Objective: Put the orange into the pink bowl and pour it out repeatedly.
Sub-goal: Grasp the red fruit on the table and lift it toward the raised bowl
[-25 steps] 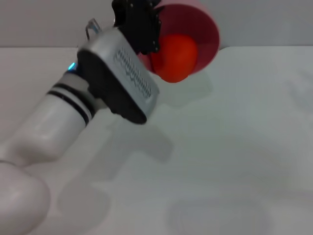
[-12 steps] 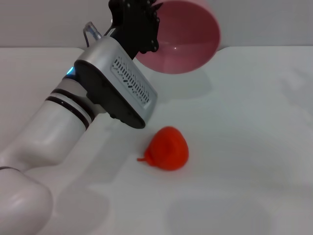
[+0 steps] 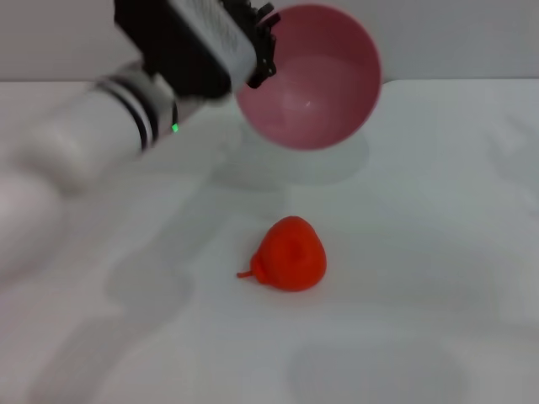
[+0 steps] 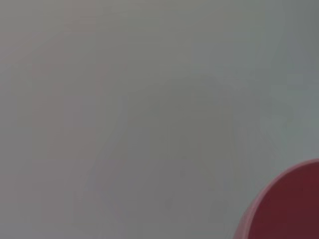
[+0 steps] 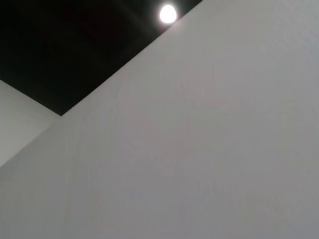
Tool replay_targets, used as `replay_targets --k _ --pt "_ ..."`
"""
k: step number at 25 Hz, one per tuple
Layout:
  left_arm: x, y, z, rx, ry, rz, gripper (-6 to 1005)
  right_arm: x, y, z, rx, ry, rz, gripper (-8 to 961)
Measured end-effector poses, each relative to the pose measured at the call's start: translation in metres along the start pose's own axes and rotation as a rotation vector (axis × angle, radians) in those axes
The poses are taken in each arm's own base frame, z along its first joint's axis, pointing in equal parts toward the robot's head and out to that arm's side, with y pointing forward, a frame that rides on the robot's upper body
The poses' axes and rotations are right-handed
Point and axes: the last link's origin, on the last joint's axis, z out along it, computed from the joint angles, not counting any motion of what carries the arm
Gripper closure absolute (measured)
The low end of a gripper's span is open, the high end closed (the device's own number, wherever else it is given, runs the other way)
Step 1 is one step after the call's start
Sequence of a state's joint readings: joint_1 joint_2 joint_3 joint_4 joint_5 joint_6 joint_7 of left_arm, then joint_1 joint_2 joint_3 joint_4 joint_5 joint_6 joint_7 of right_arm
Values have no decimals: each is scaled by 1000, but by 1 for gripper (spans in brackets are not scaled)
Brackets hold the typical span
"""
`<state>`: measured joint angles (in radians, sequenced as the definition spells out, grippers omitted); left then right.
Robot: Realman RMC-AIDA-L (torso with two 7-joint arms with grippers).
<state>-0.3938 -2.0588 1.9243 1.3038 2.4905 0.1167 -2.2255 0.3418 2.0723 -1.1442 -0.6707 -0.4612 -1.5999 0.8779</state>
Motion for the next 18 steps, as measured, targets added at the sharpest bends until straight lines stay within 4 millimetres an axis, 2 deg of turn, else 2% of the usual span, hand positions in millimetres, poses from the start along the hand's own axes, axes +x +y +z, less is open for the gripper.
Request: replay_targets --k 6,9,12,15,18 --pt "4 -43 16 -215 -215 -181 955 8 2 -6 -13 66 66 409" --pt "-4 -63 16 -297 -317 -267 956 15 7 -1 -97 174 107 410" --pt "-16 -95 9 -293 -394 -362 955 18 12 8 -214 333 154 410" --pt "-30 -124 -3 -244 -441 -434 955 20 18 20 -329 575 192 411" --pt "-41 -144 -14 -199 -460 -472 955 23 23 27 -374 816 196 411"
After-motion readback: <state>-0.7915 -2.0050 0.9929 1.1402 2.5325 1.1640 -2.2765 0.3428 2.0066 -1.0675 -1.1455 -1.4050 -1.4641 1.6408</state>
